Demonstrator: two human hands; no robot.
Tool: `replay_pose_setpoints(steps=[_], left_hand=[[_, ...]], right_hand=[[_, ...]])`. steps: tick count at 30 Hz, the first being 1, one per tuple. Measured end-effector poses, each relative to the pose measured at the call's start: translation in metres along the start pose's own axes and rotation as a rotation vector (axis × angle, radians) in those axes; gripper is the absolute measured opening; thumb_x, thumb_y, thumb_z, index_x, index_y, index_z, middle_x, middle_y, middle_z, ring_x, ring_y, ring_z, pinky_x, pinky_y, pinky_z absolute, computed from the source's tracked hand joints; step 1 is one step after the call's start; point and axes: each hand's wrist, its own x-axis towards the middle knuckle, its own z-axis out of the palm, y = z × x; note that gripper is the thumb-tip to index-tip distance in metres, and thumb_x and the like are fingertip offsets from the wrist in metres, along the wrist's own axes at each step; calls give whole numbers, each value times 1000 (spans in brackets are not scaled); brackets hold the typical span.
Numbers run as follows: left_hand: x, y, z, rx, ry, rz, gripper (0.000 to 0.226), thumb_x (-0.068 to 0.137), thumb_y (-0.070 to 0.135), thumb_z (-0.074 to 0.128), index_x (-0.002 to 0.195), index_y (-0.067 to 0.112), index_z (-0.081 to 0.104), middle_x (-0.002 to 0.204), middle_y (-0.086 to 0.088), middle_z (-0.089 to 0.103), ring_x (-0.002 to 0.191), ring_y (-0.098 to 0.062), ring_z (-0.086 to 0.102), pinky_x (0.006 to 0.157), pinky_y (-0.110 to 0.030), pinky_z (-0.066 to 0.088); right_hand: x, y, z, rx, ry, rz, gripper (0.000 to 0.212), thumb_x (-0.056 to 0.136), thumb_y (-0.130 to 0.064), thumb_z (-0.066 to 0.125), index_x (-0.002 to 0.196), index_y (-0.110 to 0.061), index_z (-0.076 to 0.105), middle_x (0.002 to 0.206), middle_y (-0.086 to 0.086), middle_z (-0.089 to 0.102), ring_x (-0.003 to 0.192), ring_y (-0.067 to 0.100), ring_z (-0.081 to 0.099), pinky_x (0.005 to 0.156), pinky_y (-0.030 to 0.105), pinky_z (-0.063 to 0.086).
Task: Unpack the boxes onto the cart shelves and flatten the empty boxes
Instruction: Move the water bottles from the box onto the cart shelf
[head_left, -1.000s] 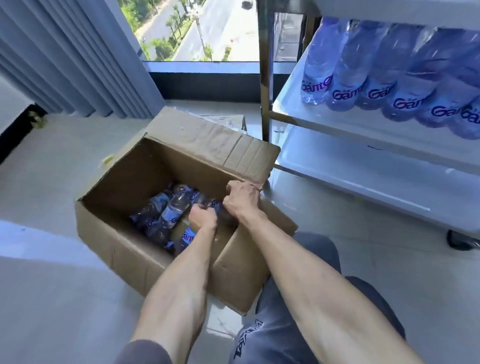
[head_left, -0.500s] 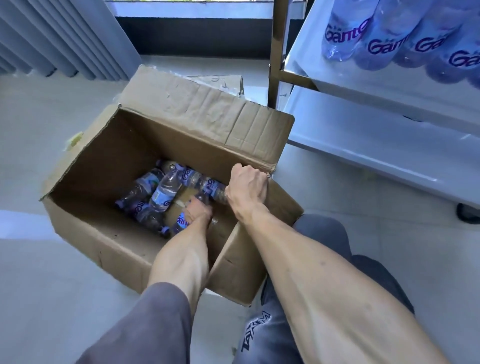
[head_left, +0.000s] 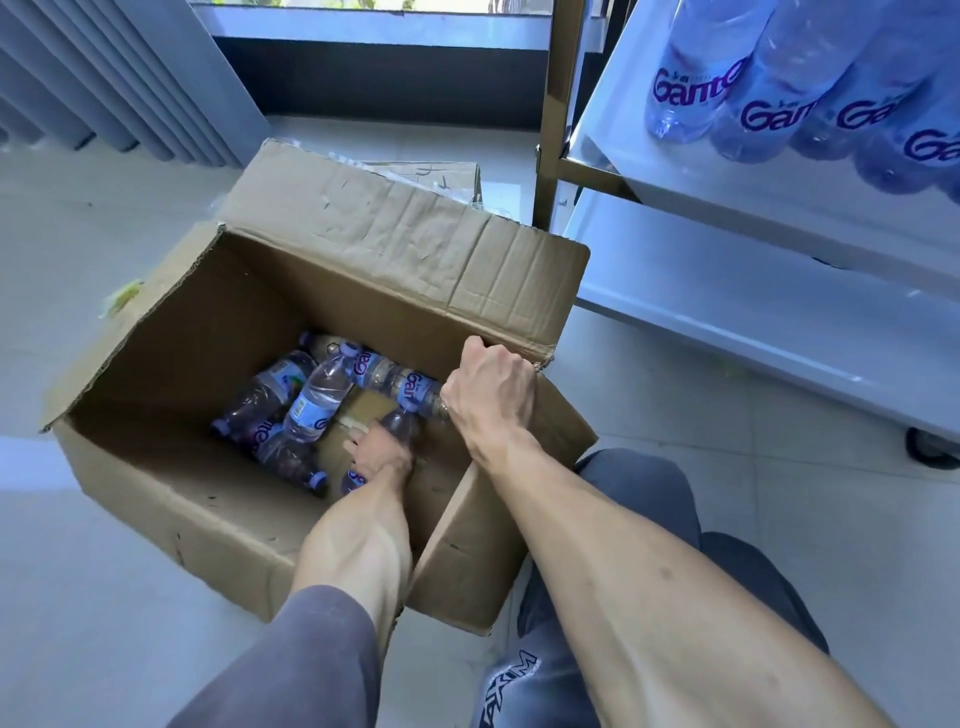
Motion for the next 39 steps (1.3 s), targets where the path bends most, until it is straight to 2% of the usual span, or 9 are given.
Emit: replay_pose_setpoints(steps=[4, 11, 18, 21, 26, 31, 33, 36, 39], left_hand=[[-19, 11, -7, -152, 58, 25, 46, 94, 21, 61, 135, 6, 48, 146, -20, 34, 134, -37, 31, 105, -45, 37], [-57, 55, -42, -607, 113, 102, 58, 87, 15, 65, 142, 11, 46, 138, -18, 44, 132, -34, 39, 109, -37, 34], [-91, 58, -96, -996, 293, 311, 44, 71, 4, 79, 113, 2, 67, 107, -25, 59, 101, -35, 59, 97, -39, 45], [-109, 57, -115, -1190, 200, 390, 51, 71, -1, 81, 120, -2, 64, 113, -24, 64, 105, -36, 64, 95, -43, 51], [-149, 63, -130, -1399, -53, 494, 95, 57, 11, 83, 140, 5, 39, 110, -10, 64, 98, -20, 64, 88, -32, 54], [-202, 82, -130, -1502, -198, 682, 66, 51, 19, 85, 113, 10, 62, 109, -17, 71, 97, -32, 69, 88, -47, 55], [-223, 90, -127, -1482, -210, 764, 56, 54, 22, 87, 104, 8, 66, 98, -13, 73, 87, -24, 68, 82, -41, 56], [-257, 100, -123, -1426, -214, 840, 56, 55, 27, 87, 102, 5, 65, 93, -10, 69, 83, -19, 64, 78, -37, 52], [-283, 98, -114, -1524, -476, 861, 51, 73, 22, 76, 115, -3, 62, 104, -20, 67, 95, -30, 62, 88, -46, 49]], right_hand=[[8, 2, -6, 57, -9, 24, 8, 80, -15, 54, 77, -19, 47, 82, 12, 70, 79, 34, 69, 65, 33, 47], [2, 3, -13, 182, 24, 69, 16, 72, -14, 53, 84, -10, 61, 86, 18, 69, 81, 40, 66, 65, 34, 41], [-19, 5, -40, 517, 25, 233, 31, 73, -10, 53, 97, -18, 70, 96, 16, 72, 93, 38, 65, 75, 31, 48], [-15, -2, -63, 864, 64, 364, 26, 84, -8, 52, 98, -14, 73, 102, 9, 74, 100, 30, 65, 79, 26, 45], [-21, 18, -109, 1064, 147, 284, 15, 91, -16, 54, 87, -13, 69, 93, 8, 74, 90, 26, 68, 81, 36, 54], [-28, 46, -166, 1269, 35, 103, 36, 91, -51, 50, 78, -24, 71, 78, -2, 73, 74, 16, 69, 71, 34, 53], [-42, 55, -180, 1251, 34, 3, 39, 88, -61, 53, 80, -27, 71, 75, -6, 72, 72, 11, 68, 69, 31, 53], [-65, 69, -204, 1096, 228, -22, 32, 85, -52, 68, 81, -20, 69, 68, -11, 64, 65, 6, 58, 69, 35, 51], [-94, 91, -227, 1110, 332, 72, 36, 82, -45, 72, 82, -10, 69, 74, 8, 68, 70, 14, 57, 75, 43, 52]])
